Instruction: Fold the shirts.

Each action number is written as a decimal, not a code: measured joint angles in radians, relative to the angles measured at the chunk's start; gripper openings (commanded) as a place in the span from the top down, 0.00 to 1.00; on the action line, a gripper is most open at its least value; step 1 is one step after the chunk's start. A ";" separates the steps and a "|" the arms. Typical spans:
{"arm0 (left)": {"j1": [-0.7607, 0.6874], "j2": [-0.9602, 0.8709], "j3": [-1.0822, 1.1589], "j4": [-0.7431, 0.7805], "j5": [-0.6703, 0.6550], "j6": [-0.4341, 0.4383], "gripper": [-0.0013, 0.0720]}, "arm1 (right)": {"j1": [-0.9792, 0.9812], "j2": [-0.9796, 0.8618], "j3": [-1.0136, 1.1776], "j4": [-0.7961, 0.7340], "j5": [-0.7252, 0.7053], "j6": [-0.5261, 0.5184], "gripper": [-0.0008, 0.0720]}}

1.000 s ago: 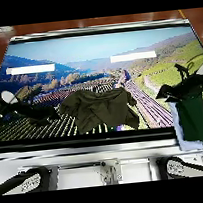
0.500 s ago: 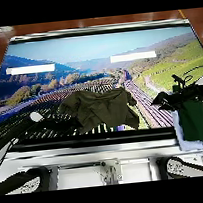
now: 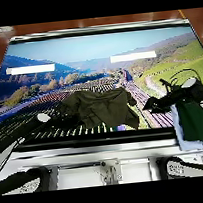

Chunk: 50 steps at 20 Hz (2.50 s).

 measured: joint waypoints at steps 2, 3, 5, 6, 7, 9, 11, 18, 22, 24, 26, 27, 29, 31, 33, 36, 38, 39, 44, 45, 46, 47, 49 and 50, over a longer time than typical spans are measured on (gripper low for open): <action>-0.002 0.015 0.016 -0.007 0.002 0.012 0.93 | 0.070 -0.033 -0.007 0.004 -0.024 -0.005 0.12; -0.003 0.024 0.023 -0.008 -0.001 0.018 0.93 | 0.099 -0.047 -0.010 0.005 -0.036 -0.006 0.12; -0.004 0.046 0.038 -0.011 -0.005 0.027 0.93 | 0.148 -0.072 -0.012 0.008 -0.065 -0.006 0.31; -0.004 0.058 0.047 -0.011 -0.006 0.033 0.93 | 0.169 -0.081 -0.013 0.008 -0.081 0.002 0.54; -0.004 0.069 0.056 -0.011 -0.008 0.043 0.93 | 0.184 -0.087 -0.014 0.008 -0.098 0.018 0.70; -0.002 0.090 0.080 -0.013 -0.008 0.062 0.93 | 0.201 -0.095 -0.014 0.007 -0.133 0.049 0.91; 0.009 0.102 0.108 -0.013 -0.012 0.074 0.93 | 0.211 -0.099 -0.014 0.005 -0.159 0.069 0.91; 0.136 0.212 0.317 0.072 -0.117 0.147 0.93 | 0.205 0.045 0.116 -0.072 -0.159 0.067 0.91; 0.259 0.383 0.602 0.170 -0.193 0.163 0.93 | 0.133 0.273 0.378 -0.169 -0.177 0.047 0.91; 0.332 0.465 0.769 0.193 -0.205 0.166 0.93 | 0.095 0.382 0.539 -0.195 -0.218 0.045 0.91; 0.391 0.534 0.917 0.203 -0.213 0.167 0.93 | 0.075 0.469 0.697 -0.207 -0.257 0.042 0.91; 0.415 0.565 0.978 0.208 -0.214 0.167 0.93 | 0.068 0.504 0.771 -0.209 -0.278 0.043 0.91; 0.446 0.618 1.056 0.223 -0.222 0.166 0.93 | 0.060 0.554 0.885 -0.230 -0.307 0.050 0.91; 0.460 0.660 1.097 0.261 -0.257 0.133 0.93 | 0.055 0.587 0.978 -0.251 -0.331 0.070 0.91; 0.468 0.677 1.111 0.336 -0.345 0.083 0.93 | 0.052 0.603 1.033 -0.279 -0.347 0.085 0.91; 0.474 0.689 1.070 0.436 -0.492 0.024 0.93 | 0.051 0.588 1.069 -0.302 -0.349 0.104 0.91; 0.476 0.690 0.988 0.479 -0.558 0.001 0.93 | 0.051 0.547 1.080 -0.306 -0.336 0.122 0.91; 0.476 0.690 0.940 0.489 -0.576 -0.005 0.93 | 0.051 0.514 1.084 -0.308 -0.306 0.129 0.92; 0.477 0.636 0.626 0.521 -0.608 -0.022 0.93 | 0.061 0.246 1.090 -0.308 -0.119 0.147 0.91; 0.477 0.612 0.571 0.523 -0.594 -0.023 0.93 | 0.071 0.174 1.090 -0.308 -0.096 0.149 0.91; 0.477 0.575 0.520 0.526 -0.566 -0.024 0.93 | 0.084 0.105 1.091 -0.309 -0.084 0.153 0.91; 0.477 0.539 0.483 0.532 -0.539 -0.025 0.93 | 0.102 0.029 1.091 -0.309 -0.084 0.159 0.91; 0.477 0.444 0.440 0.531 -0.453 -0.026 0.93 | 0.139 -0.110 1.091 -0.312 -0.117 0.193 0.91; 0.477 0.393 0.430 0.529 -0.404 -0.026 0.93 | 0.158 -0.174 1.091 -0.314 -0.139 0.222 0.91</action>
